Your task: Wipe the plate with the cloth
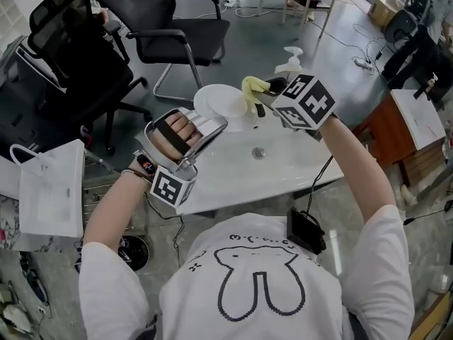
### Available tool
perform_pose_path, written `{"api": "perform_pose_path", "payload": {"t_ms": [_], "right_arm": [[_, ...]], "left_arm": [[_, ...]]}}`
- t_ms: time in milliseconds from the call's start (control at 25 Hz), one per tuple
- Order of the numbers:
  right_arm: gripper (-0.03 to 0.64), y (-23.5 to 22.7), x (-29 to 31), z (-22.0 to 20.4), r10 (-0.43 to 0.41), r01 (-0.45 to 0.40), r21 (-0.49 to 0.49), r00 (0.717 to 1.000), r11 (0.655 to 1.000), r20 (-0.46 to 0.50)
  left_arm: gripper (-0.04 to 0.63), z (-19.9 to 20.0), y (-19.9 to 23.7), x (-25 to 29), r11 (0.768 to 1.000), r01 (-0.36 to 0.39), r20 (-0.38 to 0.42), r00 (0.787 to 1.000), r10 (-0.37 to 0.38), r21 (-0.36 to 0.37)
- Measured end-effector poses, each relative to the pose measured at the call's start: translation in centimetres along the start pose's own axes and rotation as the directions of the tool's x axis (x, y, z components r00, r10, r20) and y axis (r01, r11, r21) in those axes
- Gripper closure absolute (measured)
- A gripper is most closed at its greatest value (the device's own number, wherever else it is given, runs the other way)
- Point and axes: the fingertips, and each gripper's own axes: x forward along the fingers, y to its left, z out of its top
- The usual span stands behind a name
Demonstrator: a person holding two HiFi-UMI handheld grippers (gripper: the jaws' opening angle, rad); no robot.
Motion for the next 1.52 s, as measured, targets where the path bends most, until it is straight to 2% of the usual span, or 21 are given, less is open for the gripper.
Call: {"api": "perform_pose_path", "payload": {"t_ms": [160, 320, 440, 560, 680, 760, 920, 1080, 1360, 1520], "right_arm": [[0.568, 2.4, -1.5, 2.7, 0.093, -0.095, 0.012, 0.991, 0.995, 0.096], [0.568, 6.0, -2.2, 4.3, 0.215, -0.212, -0.034, 0.968, 0.977, 0.13], [0.568, 7.4, -1.7, 4.6, 0.243, -0.235, -0.072, 0.962, 0.969, 0.127], [0.568, 7.7, -1.0, 4.4, 0.241, -0.23, -0.101, 0.965, 0.968, 0.106], [0.568, 7.4, -0.4, 3.7, 0.222, -0.213, -0.114, 0.972, 0.97, 0.074], [0.568, 6.6, -0.1, 3.0, 0.19, -0.183, -0.126, 0.981, 0.975, 0.047], [0.568, 4.4, 0.6, 1.9, 0.118, -0.117, -0.135, 0.993, 0.984, 0.003], [0.568, 2.0, 1.7, 0.4, 0.028, -0.033, -0.147, 0.999, 0.989, -0.032], [0.568, 1.5, 1.6, 0.1, 0.029, -0.032, -0.108, 0.999, 0.994, -0.028], [0.568, 1.1, 0.2, 1.6, 0.019, -0.016, -0.082, 0.999, 0.996, 0.036]], "left_arm": [[0.577, -0.4, -0.5, 0.1, 1.0, 0.008, -0.002, 1.0, -0.008, 0.014], [0.577, -0.6, -0.6, 0.3, 1.0, 0.015, -0.002, 1.0, -0.015, 0.025], [0.577, -0.6, -0.1, 0.6, 0.997, 0.005, -0.002, 1.0, -0.005, 0.071], [0.575, -0.6, -0.1, 0.6, 0.994, 0.007, -0.001, 1.0, -0.007, 0.109], [0.575, -0.1, -0.2, 0.6, 0.997, 0.024, 0.022, 0.999, -0.026, 0.079], [0.575, 0.1, -0.2, 0.6, 0.998, 0.022, 0.032, 0.999, -0.024, 0.06], [0.574, -0.3, 0.2, 0.7, 0.996, 0.0, 0.012, 1.0, -0.001, 0.09], [0.571, 0.0, 0.5, 0.8, 0.997, 0.001, 0.027, 1.0, -0.003, 0.073], [0.571, 0.2, 0.3, 0.9, 0.997, -0.002, 0.033, 0.999, -0.001, 0.078], [0.575, 0.0, 0.1, 1.1, 0.997, -0.001, 0.026, 1.0, -0.001, 0.077]]}}
